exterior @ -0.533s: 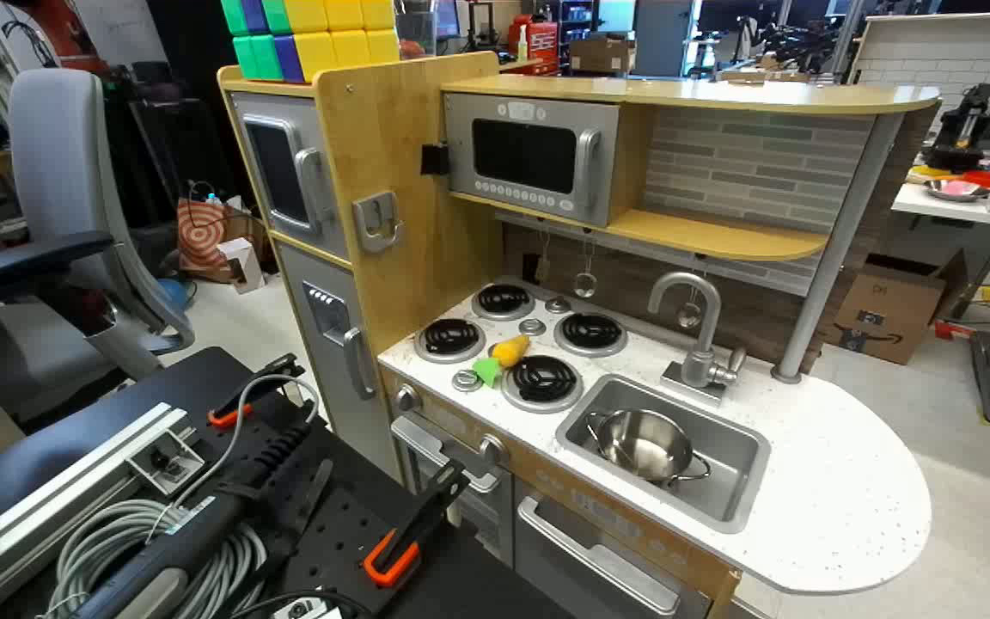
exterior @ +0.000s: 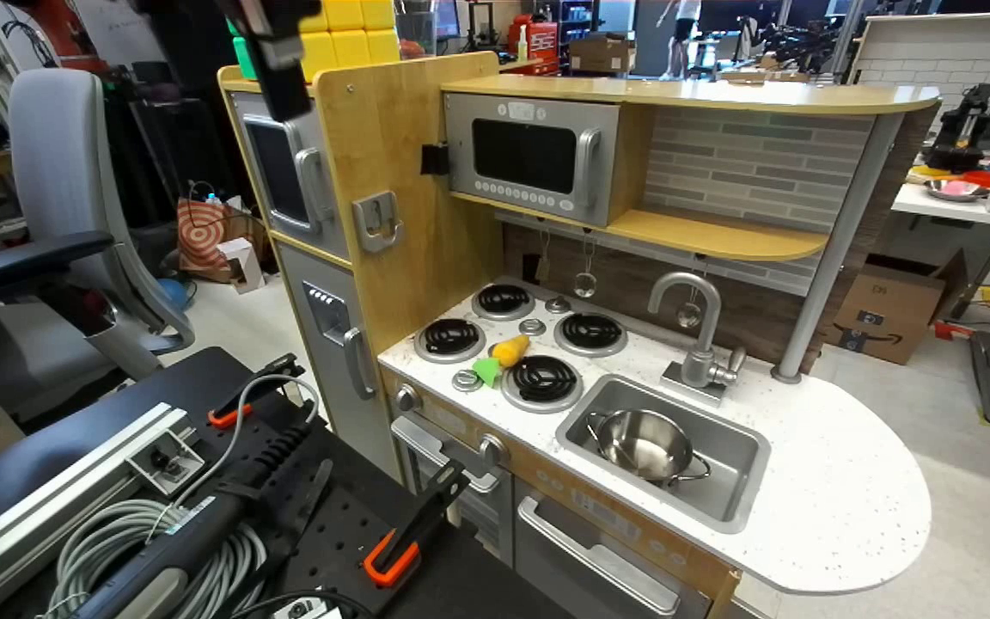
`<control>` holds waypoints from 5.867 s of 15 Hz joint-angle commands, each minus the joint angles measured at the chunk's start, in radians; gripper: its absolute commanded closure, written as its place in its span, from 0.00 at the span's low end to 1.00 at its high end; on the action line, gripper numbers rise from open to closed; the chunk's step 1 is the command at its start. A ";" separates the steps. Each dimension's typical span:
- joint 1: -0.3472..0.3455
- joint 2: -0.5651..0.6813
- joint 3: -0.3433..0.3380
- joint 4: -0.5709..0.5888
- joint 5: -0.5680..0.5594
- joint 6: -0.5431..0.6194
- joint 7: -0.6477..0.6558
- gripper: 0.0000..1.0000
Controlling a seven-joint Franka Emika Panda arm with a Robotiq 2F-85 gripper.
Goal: Put the carrot plush in the pot
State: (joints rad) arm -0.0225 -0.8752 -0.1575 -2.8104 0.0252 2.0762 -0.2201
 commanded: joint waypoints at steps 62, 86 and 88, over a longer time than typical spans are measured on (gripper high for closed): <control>0.292 2.068 0.007 1.273 0.111 0.998 0.871 0.73; -0.223 1.735 0.107 0.727 0.283 1.387 0.632 0.98; -0.217 1.750 0.108 0.755 0.288 1.383 0.636 0.98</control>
State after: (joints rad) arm -0.2388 0.8821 -0.0671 -2.0766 0.2694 3.4517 0.4345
